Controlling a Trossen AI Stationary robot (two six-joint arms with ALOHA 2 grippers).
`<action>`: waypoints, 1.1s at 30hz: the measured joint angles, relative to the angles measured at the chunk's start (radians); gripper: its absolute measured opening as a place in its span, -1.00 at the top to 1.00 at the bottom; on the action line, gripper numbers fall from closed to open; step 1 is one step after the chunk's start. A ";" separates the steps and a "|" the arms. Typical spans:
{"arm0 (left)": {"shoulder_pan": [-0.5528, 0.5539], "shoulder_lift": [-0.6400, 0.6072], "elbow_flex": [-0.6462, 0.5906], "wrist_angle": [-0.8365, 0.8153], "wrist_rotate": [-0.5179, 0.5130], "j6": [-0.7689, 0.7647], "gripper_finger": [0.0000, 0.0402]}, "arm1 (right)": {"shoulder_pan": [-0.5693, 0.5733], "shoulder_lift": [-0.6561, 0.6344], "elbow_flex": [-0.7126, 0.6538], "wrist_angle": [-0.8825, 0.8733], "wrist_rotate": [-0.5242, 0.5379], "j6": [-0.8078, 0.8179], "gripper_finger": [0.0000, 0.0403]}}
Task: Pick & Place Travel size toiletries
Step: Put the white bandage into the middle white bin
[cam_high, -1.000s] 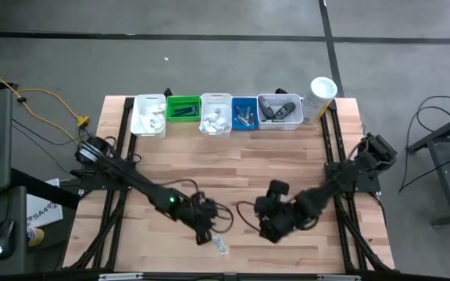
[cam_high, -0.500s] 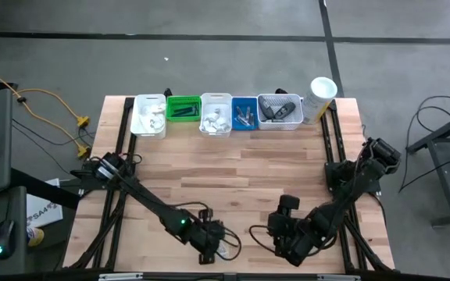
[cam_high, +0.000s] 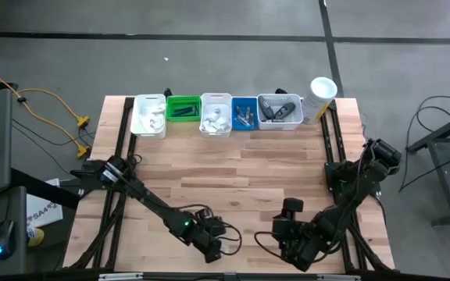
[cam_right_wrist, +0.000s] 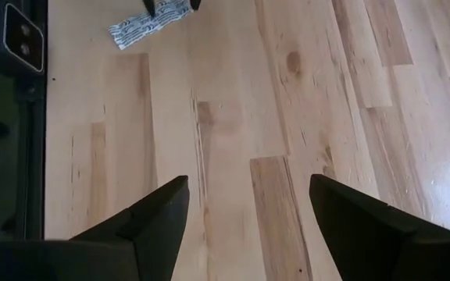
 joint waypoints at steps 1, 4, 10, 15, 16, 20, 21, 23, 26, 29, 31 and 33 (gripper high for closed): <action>-0.003 0.002 -0.001 -0.003 0.000 -0.001 -0.11 | 0.001 0.000 0.000 -0.003 0.000 -0.001 -0.29; -0.010 0.023 0.002 0.020 -0.018 0.000 -0.11 | 0.002 0.000 0.000 -0.004 -0.001 -0.003 -0.29; -0.021 0.043 0.004 -0.004 -0.052 0.028 -0.11 | 0.008 0.000 0.000 -0.005 -0.009 -0.003 -0.29; -0.028 0.093 0.005 -0.019 -0.074 0.103 -0.11 | 0.008 0.000 0.000 -0.006 -0.013 -0.004 -0.29; -0.030 0.103 0.005 -0.023 -0.072 0.113 -0.11 | 0.009 0.000 0.000 -0.006 -0.013 -0.004 -0.29; -0.034 0.137 0.006 -0.040 -0.071 0.113 -0.10 | 0.011 0.000 0.000 -0.005 -0.013 -0.004 -0.29; -0.034 0.140 0.006 -0.046 -0.069 0.111 -0.09 | 0.011 0.000 0.000 -0.005 -0.013 -0.004 -0.29; -0.034 0.142 0.006 -0.056 -0.069 0.106 -0.03 | 0.011 0.000 0.000 -0.005 -0.012 -0.004 -0.29; -0.033 0.142 0.006 -0.064 -0.063 0.105 0.14 | 0.011 0.000 0.000 -0.005 -0.012 -0.003 -0.29; -0.031 0.141 0.005 -0.063 -0.062 0.105 0.38 | 0.011 0.000 0.000 -0.005 -0.012 -0.002 -0.29; -0.031 0.142 0.005 -0.064 -0.056 0.105 0.56 | 0.011 0.000 0.000 -0.005 -0.012 -0.002 -0.29; -0.031 0.142 0.005 -0.062 -0.050 0.105 0.78 | 0.011 0.000 0.000 -0.005 -0.013 -0.002 -0.29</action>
